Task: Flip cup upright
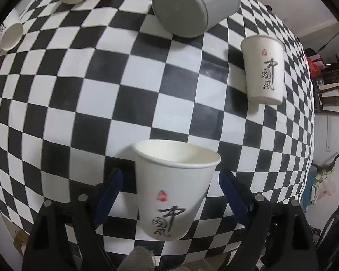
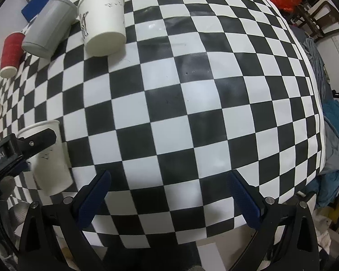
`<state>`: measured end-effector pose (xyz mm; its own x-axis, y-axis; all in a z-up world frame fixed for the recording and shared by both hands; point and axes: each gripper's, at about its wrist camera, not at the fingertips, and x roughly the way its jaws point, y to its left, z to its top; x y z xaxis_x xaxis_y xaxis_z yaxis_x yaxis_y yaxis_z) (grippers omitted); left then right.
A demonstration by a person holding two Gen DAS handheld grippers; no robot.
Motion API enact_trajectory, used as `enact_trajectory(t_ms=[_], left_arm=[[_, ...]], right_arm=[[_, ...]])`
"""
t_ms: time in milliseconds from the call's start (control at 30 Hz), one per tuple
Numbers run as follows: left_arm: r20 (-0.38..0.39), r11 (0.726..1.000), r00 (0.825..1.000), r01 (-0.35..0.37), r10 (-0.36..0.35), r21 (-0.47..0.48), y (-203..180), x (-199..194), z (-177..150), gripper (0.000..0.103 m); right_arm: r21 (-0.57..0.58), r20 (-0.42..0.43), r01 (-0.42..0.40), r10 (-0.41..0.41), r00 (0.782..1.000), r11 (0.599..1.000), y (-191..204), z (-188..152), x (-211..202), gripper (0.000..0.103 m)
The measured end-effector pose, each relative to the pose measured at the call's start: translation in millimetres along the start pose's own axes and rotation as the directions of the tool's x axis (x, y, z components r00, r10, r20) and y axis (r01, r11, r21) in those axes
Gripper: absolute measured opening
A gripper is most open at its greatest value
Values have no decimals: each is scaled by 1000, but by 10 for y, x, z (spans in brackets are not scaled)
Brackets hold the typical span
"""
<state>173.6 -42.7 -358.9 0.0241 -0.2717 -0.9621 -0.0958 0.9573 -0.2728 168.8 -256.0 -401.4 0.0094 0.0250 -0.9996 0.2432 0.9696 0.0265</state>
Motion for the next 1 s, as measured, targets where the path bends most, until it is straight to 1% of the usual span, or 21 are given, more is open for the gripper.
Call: enact_trajectory(t_ms=[67, 133, 233, 267, 333, 367, 433, 467, 533, 567, 600, 633, 733, 867, 1000], left_arm=[[24, 1000, 1000, -3, 3, 13, 18, -134, 5, 88], [80, 999, 997, -12, 8, 42, 25, -354, -20, 89], [185, 996, 982, -44, 28, 81, 118, -716, -85, 92], [233, 992, 971, -75, 50, 99, 170, -839, -124, 93], [314, 980, 943, -156, 112, 119, 272, -989, -205, 94], [339, 975, 931, -184, 133, 125, 314, -1020, -226, 95], [380, 959, 905, -255, 191, 123, 448, -1039, -270, 97], [386, 952, 896, -283, 219, 117, 526, -1008, -281, 98], [372, 942, 889, -322, 266, 96, 623, -892, -284, 98], [358, 941, 891, -328, 279, 85, 653, -818, -274, 98], [335, 942, 898, -327, 286, 70, 740, -736, -261, 98], [323, 942, 899, -331, 296, 58, 750, -676, -259, 98], [300, 935, 896, -354, 329, 31, 897, -552, -238, 98], [263, 931, 900, -364, 348, 14, 993, -393, -208, 98], [238, 931, 904, -366, 354, 7, 1055, -324, -206, 98]], right_arm=[[-2, 6, -17, 17, 1000, 1000, 4, 31, -77, 103], [-4, 9, -39, 39, 999, 999, 10, 104, -163, 103], [-8, 23, -88, 88, 996, 996, 47, 121, -303, 103], [-15, 24, -108, 108, 994, 994, 80, 149, -365, 103], [-24, 24, -142, 142, 990, 990, 152, 115, -439, 103], [-35, 16, -158, 159, 987, 987, 296, 76, -506, 103], [-57, 5, -183, 183, 983, 981, 448, 77, -528, 103], [-69, 2, -183, 184, 983, 981, 504, 95, -524, 103], [-91, -5, -183, 184, 983, 979, 641, 109, -477, 103], [-99, -15, -185, 185, 983, 978, 712, 126, -456, 103], [-104, -23, -190, 188, 982, 976, 759, 128, -437, 103], [-110, -36, -195, 192, 981, 975, 888, 82, -358, 103], [-134, -59, -192, 186, 981, 972, 1083, 82, -255, 102], [-160, -114, -206, 189, 975, 965, 1263, 114, -100, 99], [-184, -165, -213, 184, 969, 959, 1431, 161, 57, 93]])
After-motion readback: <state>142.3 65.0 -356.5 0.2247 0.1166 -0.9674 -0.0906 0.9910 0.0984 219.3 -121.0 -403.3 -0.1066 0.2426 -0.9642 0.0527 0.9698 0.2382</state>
